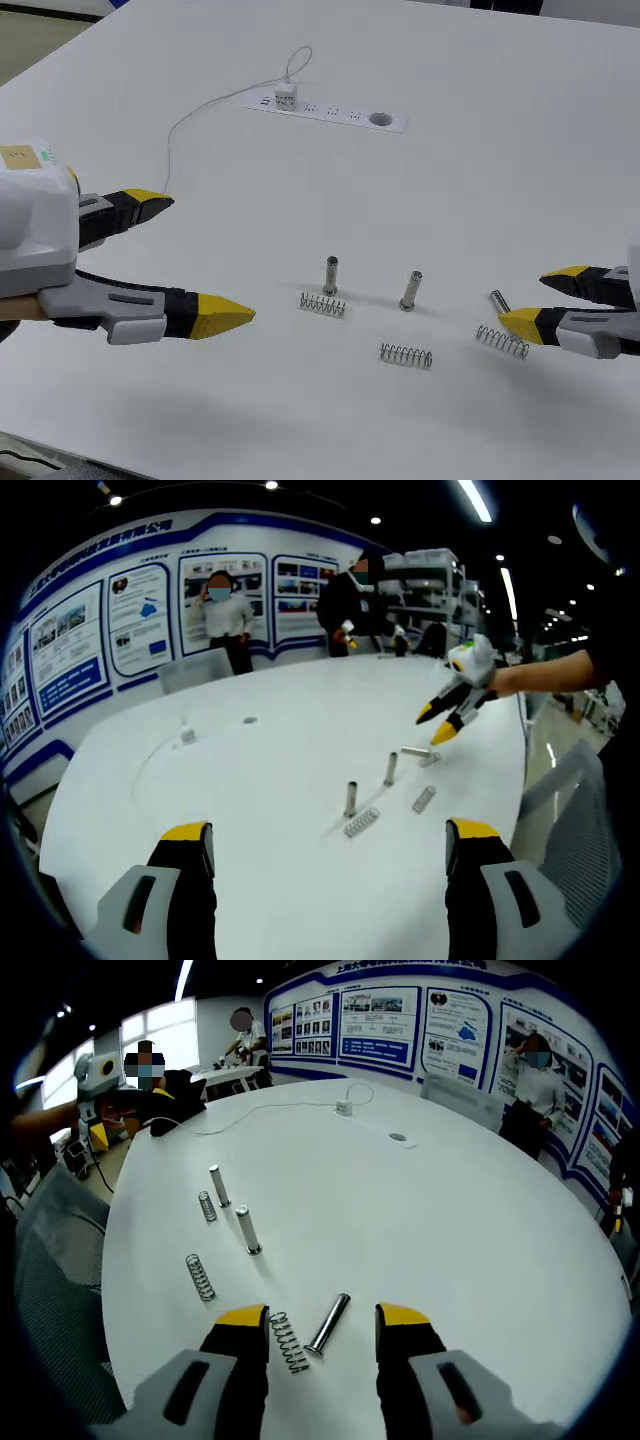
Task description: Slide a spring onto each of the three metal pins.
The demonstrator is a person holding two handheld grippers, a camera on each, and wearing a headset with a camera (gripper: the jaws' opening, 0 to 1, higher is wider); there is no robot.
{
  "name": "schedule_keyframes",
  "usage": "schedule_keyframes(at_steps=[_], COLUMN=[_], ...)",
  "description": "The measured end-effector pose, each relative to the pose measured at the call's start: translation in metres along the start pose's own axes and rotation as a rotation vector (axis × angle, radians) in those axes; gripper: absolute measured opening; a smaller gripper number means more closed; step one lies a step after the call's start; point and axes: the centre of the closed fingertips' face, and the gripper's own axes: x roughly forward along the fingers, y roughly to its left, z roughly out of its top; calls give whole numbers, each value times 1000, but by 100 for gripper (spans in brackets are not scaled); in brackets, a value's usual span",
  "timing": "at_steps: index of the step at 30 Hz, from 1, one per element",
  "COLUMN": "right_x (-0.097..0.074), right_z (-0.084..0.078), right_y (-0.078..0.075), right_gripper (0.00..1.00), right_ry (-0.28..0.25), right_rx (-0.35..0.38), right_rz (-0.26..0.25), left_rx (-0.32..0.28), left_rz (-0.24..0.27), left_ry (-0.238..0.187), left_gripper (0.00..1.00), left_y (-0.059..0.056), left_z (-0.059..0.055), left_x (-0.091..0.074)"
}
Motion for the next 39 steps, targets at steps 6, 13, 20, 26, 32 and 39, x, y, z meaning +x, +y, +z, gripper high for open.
schedule_keyframes(at_steps=[6,13,20,26,32,39], right_x=[7,16,31,38,40,44], right_z=[-5,-7,-13,-14,-13,-15], right_y=[-5,-9,-9,-11,-12,-12], right_gripper=[37,34,30,29,27,25], right_ry=[20,28,57,61,57,69], right_rx=[21,37,59,85,100,109], right_rz=[-13,-19,-9,-16,-23,-24], left_rx=[-2,3,-4,-1,-4,-1], left_rz=[-9,-41,-36,-40,-41,-44], left_ry=[7,6,1,10,5,12], left_gripper=[98,98,97,96,96,95], left_y=[-2,-7,-4,-3,-5,-8], left_z=[-3,-4,-2,-3,-2,-4], left_x=[1,4,6,6,8,8])
